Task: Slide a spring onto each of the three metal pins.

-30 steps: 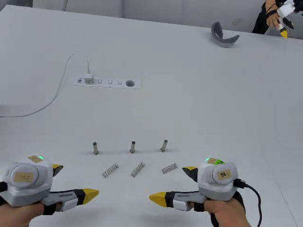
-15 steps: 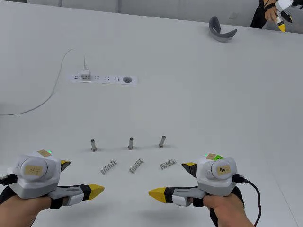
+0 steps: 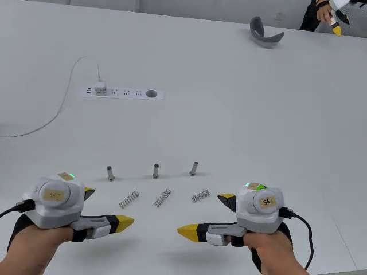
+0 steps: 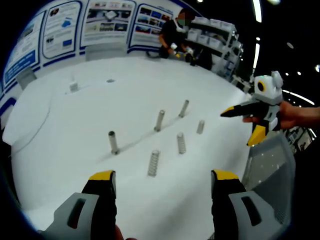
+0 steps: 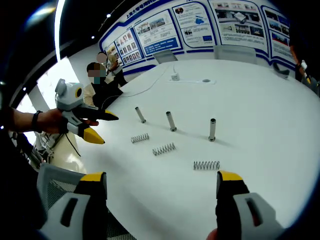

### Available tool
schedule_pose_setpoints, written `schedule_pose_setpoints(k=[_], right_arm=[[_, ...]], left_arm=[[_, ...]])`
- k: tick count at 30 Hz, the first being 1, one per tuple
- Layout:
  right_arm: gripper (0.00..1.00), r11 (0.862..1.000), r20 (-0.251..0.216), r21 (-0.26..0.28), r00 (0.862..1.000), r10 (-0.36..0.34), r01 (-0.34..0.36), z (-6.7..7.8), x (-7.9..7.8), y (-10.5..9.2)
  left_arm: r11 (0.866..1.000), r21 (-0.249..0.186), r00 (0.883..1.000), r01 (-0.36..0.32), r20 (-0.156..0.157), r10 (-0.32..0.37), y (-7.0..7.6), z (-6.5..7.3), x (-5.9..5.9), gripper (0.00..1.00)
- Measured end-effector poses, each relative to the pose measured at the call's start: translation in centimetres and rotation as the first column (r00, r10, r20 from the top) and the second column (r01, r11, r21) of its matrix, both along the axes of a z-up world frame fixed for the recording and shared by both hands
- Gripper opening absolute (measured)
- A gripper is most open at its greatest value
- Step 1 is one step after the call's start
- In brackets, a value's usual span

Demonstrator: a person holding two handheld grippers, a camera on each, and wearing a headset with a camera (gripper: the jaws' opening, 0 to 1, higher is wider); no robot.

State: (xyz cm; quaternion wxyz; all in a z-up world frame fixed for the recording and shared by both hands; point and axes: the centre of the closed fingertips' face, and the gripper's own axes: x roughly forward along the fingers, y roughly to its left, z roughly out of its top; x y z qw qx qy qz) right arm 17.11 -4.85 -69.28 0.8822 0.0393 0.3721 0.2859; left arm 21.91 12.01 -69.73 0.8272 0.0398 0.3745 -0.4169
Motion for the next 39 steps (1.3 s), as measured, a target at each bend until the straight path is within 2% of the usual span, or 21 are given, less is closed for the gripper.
schedule_pose_setpoints(k=[18, 21, 31, 39], right_arm=[[0.92, 1.0, -0.006, 0.002, 1.0, 0.004, -0.004, -0.2, -0.2, 0.2], [0.92, 1.0, -0.01, 0.0, 1.0, 0.007, -0.007, -0.3, -0.3, 0.2], [0.91, 1.0, -0.013, 0.003, 1.0, 0.004, -0.004, -0.4, -0.2, 0.2], [0.91, 1.0, -0.015, 0.003, 1.0, 0.006, -0.006, -0.4, -0.3, 0.2]], left_arm=[[0.999, 0.027, 0.999, 0.031, -0.021, -0.03, -1.4, -2.6, 1.4, 0.67], [0.999, 0.03, 0.999, 0.025, -0.038, -0.024, -1.4, -3.3, 1.6, 0.65], [0.998, 0.058, 0.998, 0.017, -0.066, -0.013, -1.8, -5.4, 1.7, 0.52], [0.996, 0.086, 0.999, 0.022, -0.05, -0.017, -2.0, -6.2, 2.1, 0.42]])
